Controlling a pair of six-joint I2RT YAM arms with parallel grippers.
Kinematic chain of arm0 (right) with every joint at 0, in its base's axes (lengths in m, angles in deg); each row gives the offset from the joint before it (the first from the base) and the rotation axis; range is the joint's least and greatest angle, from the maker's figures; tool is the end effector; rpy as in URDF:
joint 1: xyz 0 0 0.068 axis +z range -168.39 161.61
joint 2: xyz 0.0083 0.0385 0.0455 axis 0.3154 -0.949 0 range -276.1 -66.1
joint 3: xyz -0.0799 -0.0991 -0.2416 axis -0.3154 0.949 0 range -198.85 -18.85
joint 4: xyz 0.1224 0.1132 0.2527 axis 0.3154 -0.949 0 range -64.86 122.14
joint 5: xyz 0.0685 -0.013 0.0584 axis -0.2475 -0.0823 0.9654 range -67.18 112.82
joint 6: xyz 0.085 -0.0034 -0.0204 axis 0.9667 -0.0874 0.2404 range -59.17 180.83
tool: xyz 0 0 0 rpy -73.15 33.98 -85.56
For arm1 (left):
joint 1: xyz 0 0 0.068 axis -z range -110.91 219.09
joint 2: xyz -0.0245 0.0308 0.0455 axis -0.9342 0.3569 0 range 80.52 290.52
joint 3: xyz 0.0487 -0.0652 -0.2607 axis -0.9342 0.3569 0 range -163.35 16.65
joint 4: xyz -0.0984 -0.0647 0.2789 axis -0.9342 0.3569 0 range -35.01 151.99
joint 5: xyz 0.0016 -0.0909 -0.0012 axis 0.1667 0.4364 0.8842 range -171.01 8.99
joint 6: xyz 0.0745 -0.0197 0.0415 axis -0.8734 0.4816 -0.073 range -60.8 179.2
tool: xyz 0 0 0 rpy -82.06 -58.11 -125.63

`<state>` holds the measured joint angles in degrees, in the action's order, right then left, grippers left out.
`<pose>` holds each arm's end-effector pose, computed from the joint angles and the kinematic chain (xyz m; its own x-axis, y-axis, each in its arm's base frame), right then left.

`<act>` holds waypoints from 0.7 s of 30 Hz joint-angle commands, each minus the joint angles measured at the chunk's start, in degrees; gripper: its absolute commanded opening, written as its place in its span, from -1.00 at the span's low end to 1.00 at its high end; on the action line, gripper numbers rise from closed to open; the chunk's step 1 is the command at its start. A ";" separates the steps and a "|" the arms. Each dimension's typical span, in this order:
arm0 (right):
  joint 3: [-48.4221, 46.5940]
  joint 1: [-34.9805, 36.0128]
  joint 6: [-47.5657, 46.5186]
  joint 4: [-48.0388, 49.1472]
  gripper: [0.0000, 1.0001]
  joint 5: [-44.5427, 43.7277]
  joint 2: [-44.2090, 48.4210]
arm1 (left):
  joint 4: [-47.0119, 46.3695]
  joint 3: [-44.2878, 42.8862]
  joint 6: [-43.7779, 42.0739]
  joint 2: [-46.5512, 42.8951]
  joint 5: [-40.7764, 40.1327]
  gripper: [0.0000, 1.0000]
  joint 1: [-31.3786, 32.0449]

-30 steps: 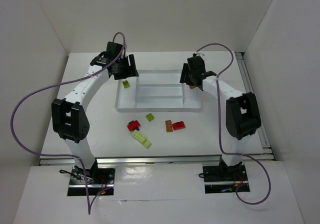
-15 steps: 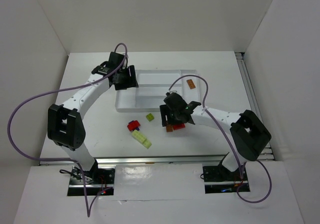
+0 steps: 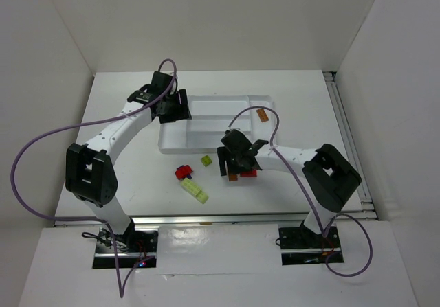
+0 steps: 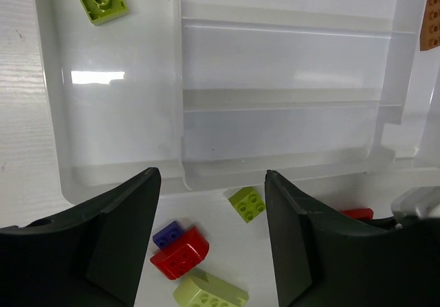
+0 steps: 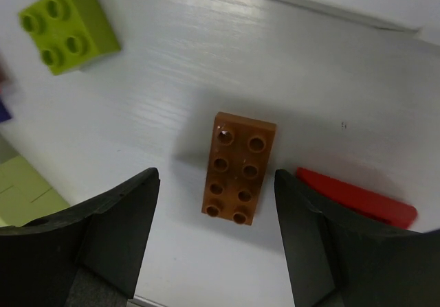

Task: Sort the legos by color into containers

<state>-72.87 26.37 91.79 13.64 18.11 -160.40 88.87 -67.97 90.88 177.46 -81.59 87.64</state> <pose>0.2725 0.2612 0.1068 -0.8662 -0.1367 -0.4807 -0.2634 0.9423 0.2065 0.4284 -0.1429 0.2634 -0.7460 -0.3036 -0.5928 -0.0944 0.9293 -0.3572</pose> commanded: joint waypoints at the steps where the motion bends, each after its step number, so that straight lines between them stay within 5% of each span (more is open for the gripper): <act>1: -0.38 0.51 0.50 -0.22 0.50 0.23 -2.90 | -1.37 -0.20 -0.30 -1.67 -2.23 0.46 0.44; 7: -0.91 1.13 1.55 -1.36 0.44 -2.40 -5.37 | -1.37 -0.20 -0.30 -2.20 -2.23 0.46 0.44; 16: -9.94 7.62 1.56 -11.19 -0.21 -15.23 -8.96 | -1.90 -0.37 -1.10 -1.67 -1.71 0.46 1.49; 17: -11.01 8.24 1.56 -12.25 -0.51 -16.29 -8.97 | -1.90 -1.07 -1.10 -1.67 -2.40 0.46 2.02; 21: -13.48 8.95 1.56 -14.72 -0.57 -18.49 -7.75 | -1.90 -2.57 -0.40 -2.72 -2.41 0.46 2.02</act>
<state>-83.62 35.15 92.93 3.80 4.32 -169.58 88.04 -67.93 90.73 177.46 -83.51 89.36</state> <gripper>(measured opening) 0.399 0.731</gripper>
